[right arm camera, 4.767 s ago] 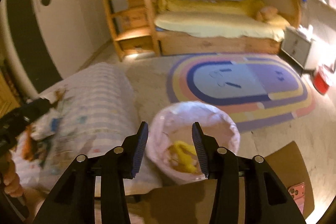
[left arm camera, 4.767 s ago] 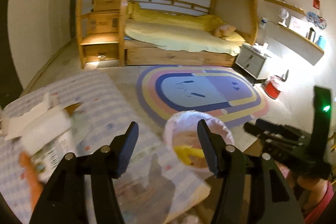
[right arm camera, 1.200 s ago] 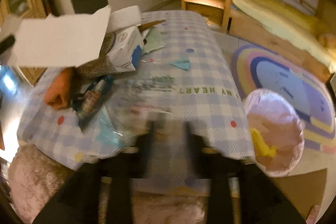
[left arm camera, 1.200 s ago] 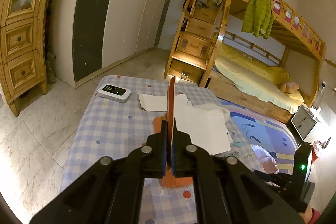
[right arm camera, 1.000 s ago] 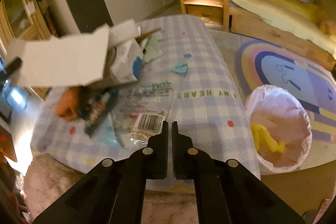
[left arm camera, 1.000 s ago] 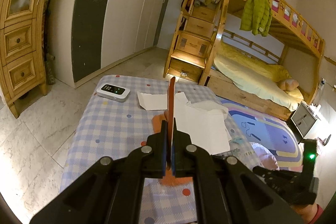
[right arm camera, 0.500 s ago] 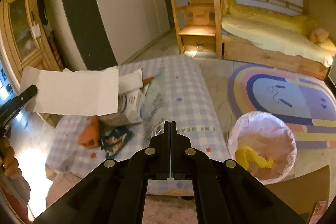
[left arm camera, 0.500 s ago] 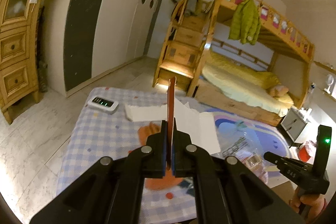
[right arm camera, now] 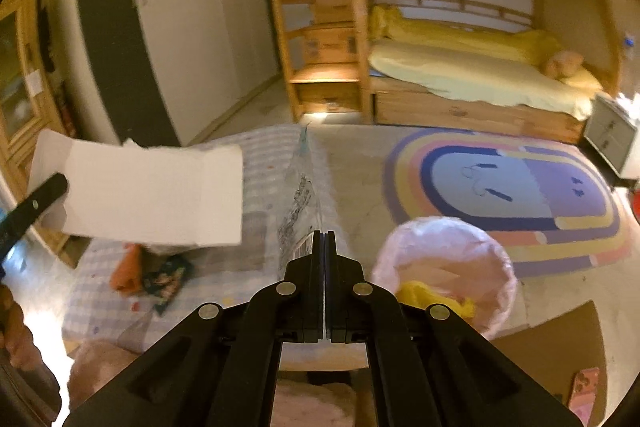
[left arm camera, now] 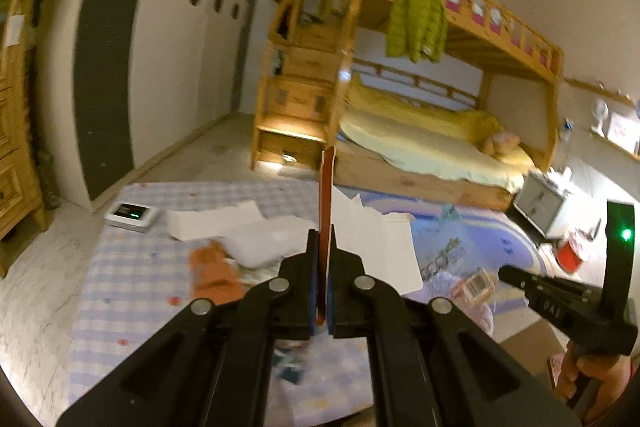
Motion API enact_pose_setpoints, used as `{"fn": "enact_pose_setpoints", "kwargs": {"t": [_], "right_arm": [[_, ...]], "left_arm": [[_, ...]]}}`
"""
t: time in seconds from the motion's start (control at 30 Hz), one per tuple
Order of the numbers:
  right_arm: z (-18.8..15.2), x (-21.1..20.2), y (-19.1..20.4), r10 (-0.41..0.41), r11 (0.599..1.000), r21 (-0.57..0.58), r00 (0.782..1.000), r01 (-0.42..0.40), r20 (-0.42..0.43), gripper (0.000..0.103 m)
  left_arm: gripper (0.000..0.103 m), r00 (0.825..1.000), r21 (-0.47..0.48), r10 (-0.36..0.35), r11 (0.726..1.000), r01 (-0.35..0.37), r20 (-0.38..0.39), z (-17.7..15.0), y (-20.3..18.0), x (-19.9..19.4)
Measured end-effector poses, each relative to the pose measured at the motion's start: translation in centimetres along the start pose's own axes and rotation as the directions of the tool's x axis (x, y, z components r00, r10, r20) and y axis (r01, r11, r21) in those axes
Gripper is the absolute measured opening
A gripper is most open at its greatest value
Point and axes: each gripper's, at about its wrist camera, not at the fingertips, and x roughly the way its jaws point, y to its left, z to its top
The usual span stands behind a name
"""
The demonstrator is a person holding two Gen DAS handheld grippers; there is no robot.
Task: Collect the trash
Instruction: 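Move both grippers over the wastebasket and release the stick and wrapper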
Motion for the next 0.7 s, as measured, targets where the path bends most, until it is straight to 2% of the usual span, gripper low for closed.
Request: {"fn": "enact_pose_setpoints", "kwargs": {"t": [0.23, 0.4, 0.47, 0.57, 0.7], "right_arm": [[-1.0, 0.2, -5.5, -0.132, 0.989, 0.071, 0.991, 0.132, -0.009, 0.0], [-2.0, 0.5, -9.6, -0.246, 0.961, 0.12, 0.969, 0.247, -0.022, 0.0], [-2.3, 0.9, -11.0, -0.288, 0.948, 0.136, 0.957, 0.289, -0.029, 0.0], [-2.7, 1.7, -12.6, -0.333, 0.931, 0.144, 0.942, 0.335, -0.041, 0.0], [-2.8, 3.3, -14.5, -0.361, 0.916, 0.161, 0.93, 0.367, -0.069, 0.0]], "left_arm": [[0.001, 0.997, 0.13, -0.054, 0.99, 0.061, -0.059, -1.6, -6.3, 4.6], [0.001, 0.991, 0.197, -0.085, 0.975, 0.104, -0.105, -2.2, -10.6, 8.4], [0.001, 0.987, 0.21, -0.1, 0.97, 0.124, -0.124, -2.6, -11.9, 9.7], [0.001, 0.973, 0.225, -0.127, 0.96, 0.17, -0.193, -2.5, -13.8, 12.0], [0.001, 0.968, 0.232, -0.147, 0.953, 0.193, -0.202, -1.9, -16.1, 14.9]]}}
